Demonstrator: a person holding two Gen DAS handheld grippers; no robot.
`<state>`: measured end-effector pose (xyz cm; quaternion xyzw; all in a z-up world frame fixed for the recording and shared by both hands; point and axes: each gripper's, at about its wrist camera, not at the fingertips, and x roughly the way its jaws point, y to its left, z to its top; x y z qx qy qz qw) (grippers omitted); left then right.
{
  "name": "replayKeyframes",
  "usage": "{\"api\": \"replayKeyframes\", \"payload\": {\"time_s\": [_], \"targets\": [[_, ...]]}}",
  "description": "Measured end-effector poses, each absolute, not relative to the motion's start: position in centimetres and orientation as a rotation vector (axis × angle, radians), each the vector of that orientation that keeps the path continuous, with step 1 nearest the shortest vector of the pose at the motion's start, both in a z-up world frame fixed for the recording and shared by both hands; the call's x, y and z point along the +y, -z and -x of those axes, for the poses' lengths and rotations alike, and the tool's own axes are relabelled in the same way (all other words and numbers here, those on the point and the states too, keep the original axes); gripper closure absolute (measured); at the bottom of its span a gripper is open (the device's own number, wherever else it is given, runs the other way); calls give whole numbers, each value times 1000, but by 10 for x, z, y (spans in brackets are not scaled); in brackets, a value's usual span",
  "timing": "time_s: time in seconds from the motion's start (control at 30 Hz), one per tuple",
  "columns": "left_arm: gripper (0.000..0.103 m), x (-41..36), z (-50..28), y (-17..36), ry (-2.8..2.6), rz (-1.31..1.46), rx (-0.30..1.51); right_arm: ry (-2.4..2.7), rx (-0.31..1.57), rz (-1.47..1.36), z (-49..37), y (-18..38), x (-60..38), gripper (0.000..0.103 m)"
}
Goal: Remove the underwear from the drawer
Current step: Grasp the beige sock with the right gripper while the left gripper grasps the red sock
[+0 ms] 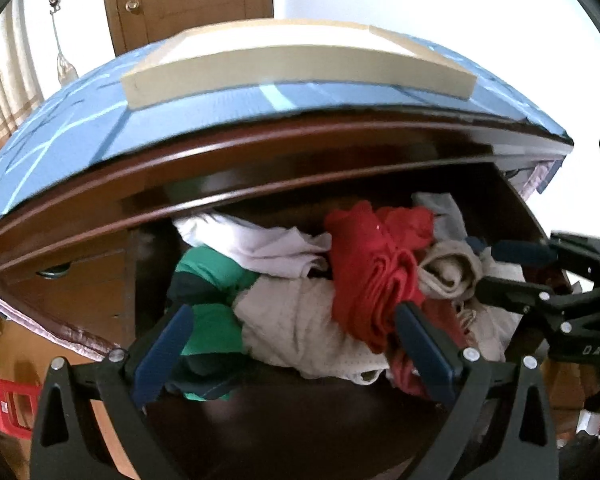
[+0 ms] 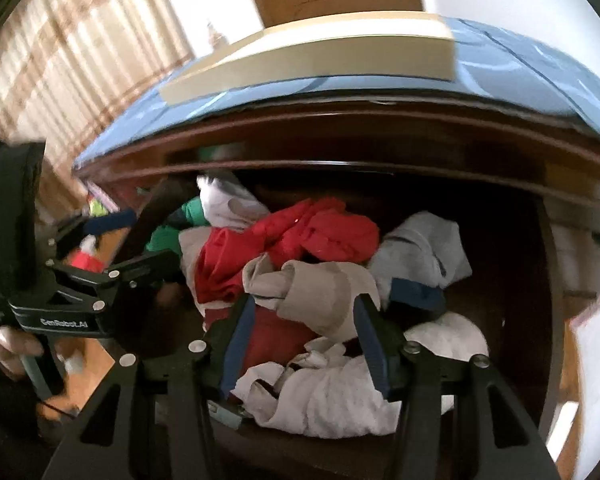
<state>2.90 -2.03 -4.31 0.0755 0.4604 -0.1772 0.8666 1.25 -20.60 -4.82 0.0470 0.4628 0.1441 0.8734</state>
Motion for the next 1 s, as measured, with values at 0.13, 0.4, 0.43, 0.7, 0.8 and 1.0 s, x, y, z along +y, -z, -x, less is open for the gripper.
{"api": "replayKeyframes", "payload": {"time_s": [0.13,0.4,0.43,0.7,0.8,1.0], "targets": [[1,-18,-32,46,364,-154,983,-310,1002,27,-27,53,-192,48],[1,-27,-32,45,407,-187,998,-351,1149,47,-61,77,-186,45],[1,-28,-33,45,411,-184,1001,-350,1165,30,-64,79,-187,45],[1,-38,-37,44,441,-182,1011,-359,1214,-15,-58,97,-197,57],[1,-47,-41,48,450,-181,1029,-353,1182,-85,-54,93,-210,63],[1,-67,-54,58,453,-176,1079,-319,1083,-245,-38,84,-238,67]]}}
